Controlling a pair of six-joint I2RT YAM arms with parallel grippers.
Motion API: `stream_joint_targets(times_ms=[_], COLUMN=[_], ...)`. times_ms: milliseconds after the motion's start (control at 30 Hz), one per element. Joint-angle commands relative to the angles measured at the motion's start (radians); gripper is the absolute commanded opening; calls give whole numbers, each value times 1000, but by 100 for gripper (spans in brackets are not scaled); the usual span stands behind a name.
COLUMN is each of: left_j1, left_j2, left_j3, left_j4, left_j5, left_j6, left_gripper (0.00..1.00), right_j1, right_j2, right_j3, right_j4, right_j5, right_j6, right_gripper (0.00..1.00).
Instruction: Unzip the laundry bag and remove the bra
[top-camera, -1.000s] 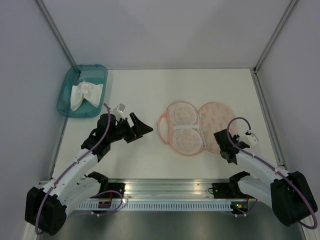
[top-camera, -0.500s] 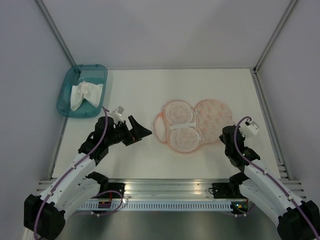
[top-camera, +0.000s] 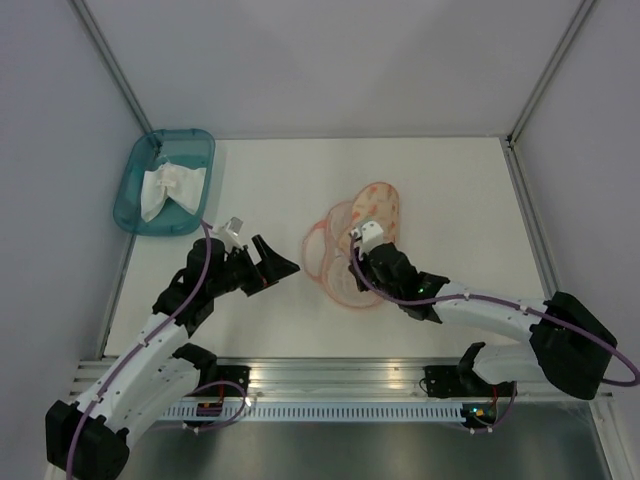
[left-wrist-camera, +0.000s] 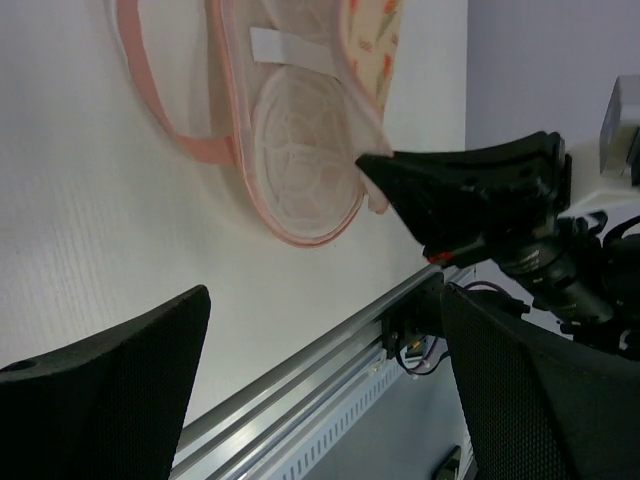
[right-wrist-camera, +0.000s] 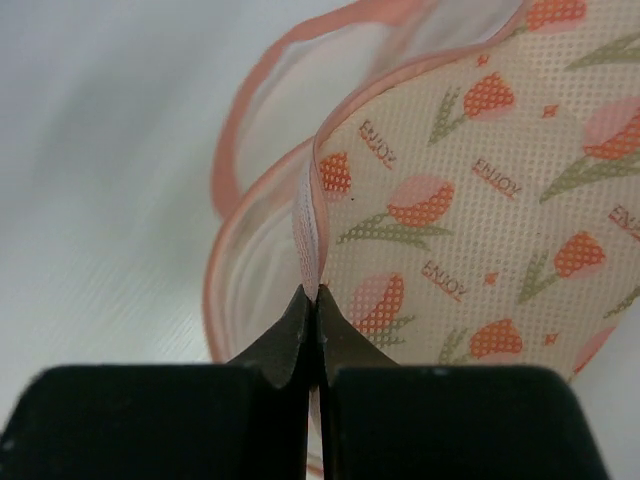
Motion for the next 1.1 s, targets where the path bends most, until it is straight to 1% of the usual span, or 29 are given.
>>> stream_joint_targets(times_ms=[0, 33, 100, 133, 167, 200, 233, 300, 333, 400, 467, 567, 700, 767, 800, 833, 867, 900, 967, 1067], left_j1=[-3, -3, -3, -3, -3, -4, -3, -3, -4, -3, -3, -3, -4, -3, -4, -3, -3, -3, -4, -4], left_j2=[-34, -37, -46, -52, -57, -59, -59, -56, -57, -60, -69, -85, -95, -97, -100, -103, -106, -111, -122, -125], left_j3=[-30, -36, -50, -54, -60, -63, -63, -65, -65, -62, -59, -59, -62, -62, -63, -60, -60, -60, -60, -60], left_j4=[-21, -21, -23, -24, -27, -27, -26, -26, -27, -30, -38, -44, -53, -56, -62, -72, -76, -79, -86, -92], left_j5=[-47, -51, -54, -61, -64, -67, -70, -68, -67, -64, -68, -73, -74, -74, -76, -76, -76, -77, -81, -79], left_j6=[0, -3, -8, -6, -6, -8, -8, -9, -9, -6, -5, -8, -9, -11, -9, -8, -6, -6, -5, -1], left_gripper=[100, 100, 100, 100, 100, 100, 100, 100, 100, 100, 100, 100, 100, 100, 100, 100, 100, 100, 100, 100], right_j1=[127, 174, 218, 233, 235, 236, 236, 238, 238, 238, 238, 238, 236, 238, 238, 238, 238, 238, 238, 239], right_j2=[80, 99, 158, 177, 197, 230, 241, 243, 226, 144, 63, 25, 60, 67, 62, 54, 26, 9, -36, -71], right_j3=[51, 58, 78, 85, 91, 95, 95, 77, 60, 8, -9, 32, 92, 95, 91, 82, 38, 7, -74, -160], right_j4=[127, 120, 94, 58, 40, 23, 18, 42, 66, 139, 158, 110, 17, -3, -41, -67, -81, -59, -46, 13], right_j5=[-110, -115, -116, -122, -124, -122, -107, -92, -87, -70, -60, -75, -17, 66, 185, 254, 288, 302, 331, 365], right_j6=[-206, -221, -232, -220, -214, -205, -183, -160, -142, -120, -97, -79, 16, 118, 247, 334, 411, 515, 605, 693], right_gripper=[0, 0, 1, 3, 8, 44, 56, 71, 73, 79, 82, 84, 86, 86, 86, 86, 86, 86, 86, 87])
